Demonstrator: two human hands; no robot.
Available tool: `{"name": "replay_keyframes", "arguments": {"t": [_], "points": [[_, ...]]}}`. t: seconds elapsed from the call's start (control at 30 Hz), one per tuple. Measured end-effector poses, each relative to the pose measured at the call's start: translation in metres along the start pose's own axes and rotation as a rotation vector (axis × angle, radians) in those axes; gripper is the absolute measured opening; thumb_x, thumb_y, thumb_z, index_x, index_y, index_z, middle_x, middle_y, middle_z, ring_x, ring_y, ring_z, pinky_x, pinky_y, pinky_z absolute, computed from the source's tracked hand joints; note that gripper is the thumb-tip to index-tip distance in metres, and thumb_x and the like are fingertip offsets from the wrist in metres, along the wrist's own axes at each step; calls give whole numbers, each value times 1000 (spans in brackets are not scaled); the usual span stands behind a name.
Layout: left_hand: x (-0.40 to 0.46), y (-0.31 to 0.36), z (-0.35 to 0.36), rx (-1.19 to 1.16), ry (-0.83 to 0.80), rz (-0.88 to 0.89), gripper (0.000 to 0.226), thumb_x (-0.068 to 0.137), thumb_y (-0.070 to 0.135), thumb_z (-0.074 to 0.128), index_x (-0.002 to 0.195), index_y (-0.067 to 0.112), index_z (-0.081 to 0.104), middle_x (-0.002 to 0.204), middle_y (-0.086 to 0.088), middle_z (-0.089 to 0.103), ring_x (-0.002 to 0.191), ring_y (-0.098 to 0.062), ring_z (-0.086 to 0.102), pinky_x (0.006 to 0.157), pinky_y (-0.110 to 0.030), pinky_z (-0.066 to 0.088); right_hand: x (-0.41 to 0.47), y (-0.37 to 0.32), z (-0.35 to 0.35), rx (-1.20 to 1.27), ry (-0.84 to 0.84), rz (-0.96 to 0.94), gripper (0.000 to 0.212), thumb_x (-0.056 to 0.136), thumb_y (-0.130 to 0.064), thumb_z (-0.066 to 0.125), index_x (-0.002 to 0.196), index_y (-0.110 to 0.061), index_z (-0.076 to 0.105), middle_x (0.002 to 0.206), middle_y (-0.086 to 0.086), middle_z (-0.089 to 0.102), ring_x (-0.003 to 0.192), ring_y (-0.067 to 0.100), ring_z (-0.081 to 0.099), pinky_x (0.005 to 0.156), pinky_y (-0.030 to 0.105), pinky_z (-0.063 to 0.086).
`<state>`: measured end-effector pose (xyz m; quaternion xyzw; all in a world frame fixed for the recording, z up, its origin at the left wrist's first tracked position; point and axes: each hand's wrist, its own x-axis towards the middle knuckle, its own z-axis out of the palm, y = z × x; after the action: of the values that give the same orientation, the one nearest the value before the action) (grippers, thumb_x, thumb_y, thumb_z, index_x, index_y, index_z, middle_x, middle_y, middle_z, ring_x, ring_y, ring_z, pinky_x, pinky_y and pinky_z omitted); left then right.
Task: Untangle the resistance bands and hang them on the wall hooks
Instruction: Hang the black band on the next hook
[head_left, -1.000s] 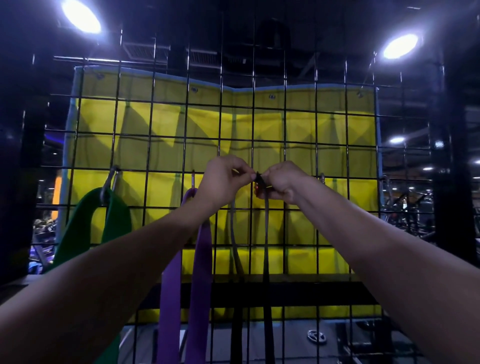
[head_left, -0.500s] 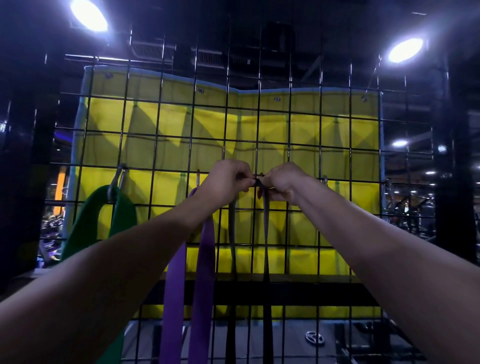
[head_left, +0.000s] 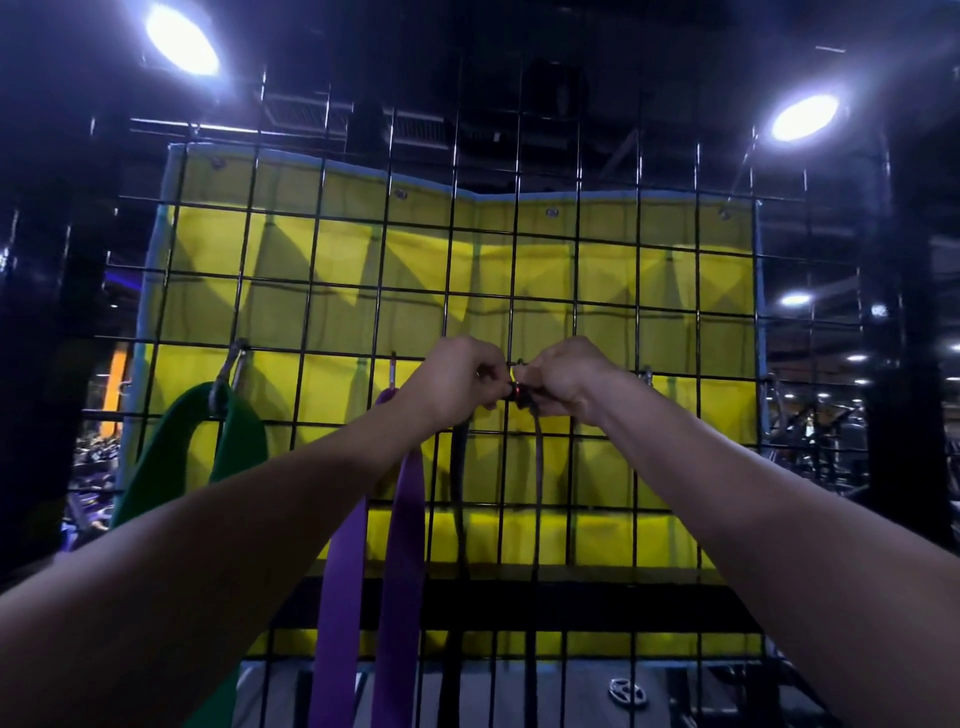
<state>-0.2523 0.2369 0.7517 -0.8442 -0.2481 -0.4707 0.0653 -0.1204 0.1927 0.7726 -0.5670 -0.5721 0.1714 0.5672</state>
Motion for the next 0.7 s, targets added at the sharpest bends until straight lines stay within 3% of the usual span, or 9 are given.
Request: {"name": "replay_keyframes", "arguments": {"t": [0.1, 0.23, 0.33, 0.53, 0.63, 0.7], "points": [[-3, 0, 1, -34, -21, -19, 4, 83, 9, 66, 82, 6, 68, 77, -7, 67, 65, -8, 61, 58, -11, 46, 0, 1, 3, 0, 12, -8, 9, 87, -7, 62, 82, -1, 57, 82, 18, 58, 70, 23, 56, 64, 31, 52], [-11, 2, 6, -64, -23, -23, 3, 84, 8, 65, 83, 6, 67, 81, -10, 67, 74, -17, 63, 66, -24, 49, 0, 2, 2, 10, 8, -7, 15, 86, -7, 63, 74, -4, 54, 68, 9, 55, 58, 14, 51, 57, 25, 47], [-15, 1, 13, -84, 7, -14, 4, 83, 7, 66, 84, 4, 68, 82, -7, 62, 78, -19, 60, 72, -32, 49, -1, 4, -1, 23, 9, -7, 18, 86, -6, 64, 70, -6, 54, 69, 8, 56, 59, 13, 52, 57, 24, 46], [-16, 0, 22, -90, 50, -11, 4, 83, 7, 65, 84, 5, 69, 79, 1, 58, 77, -13, 54, 69, -26, 44, 1, 6, -1, 57, 5, -1, 20, 85, 1, 62, 67, -6, 56, 69, 6, 57, 61, 14, 53, 58, 26, 44], [-18, 1, 23, -64, 68, -1, 5, 84, 9, 64, 85, 8, 69, 77, 7, 54, 74, -8, 51, 65, -18, 38, -2, 7, -1, 53, 22, -14, 4, 85, -1, 61, 88, 1, 63, 83, 10, 61, 69, 17, 56, 62, 26, 47], [-20, 0, 26, -58, 94, -21, 7, 85, 12, 64, 88, 11, 70, 82, 5, 56, 79, -11, 54, 68, -22, 42, -4, 13, -2, 46, 25, -52, 15, 86, -2, 59, 100, 2, 63, 90, 13, 59, 75, 19, 57, 69, 30, 50]]}}
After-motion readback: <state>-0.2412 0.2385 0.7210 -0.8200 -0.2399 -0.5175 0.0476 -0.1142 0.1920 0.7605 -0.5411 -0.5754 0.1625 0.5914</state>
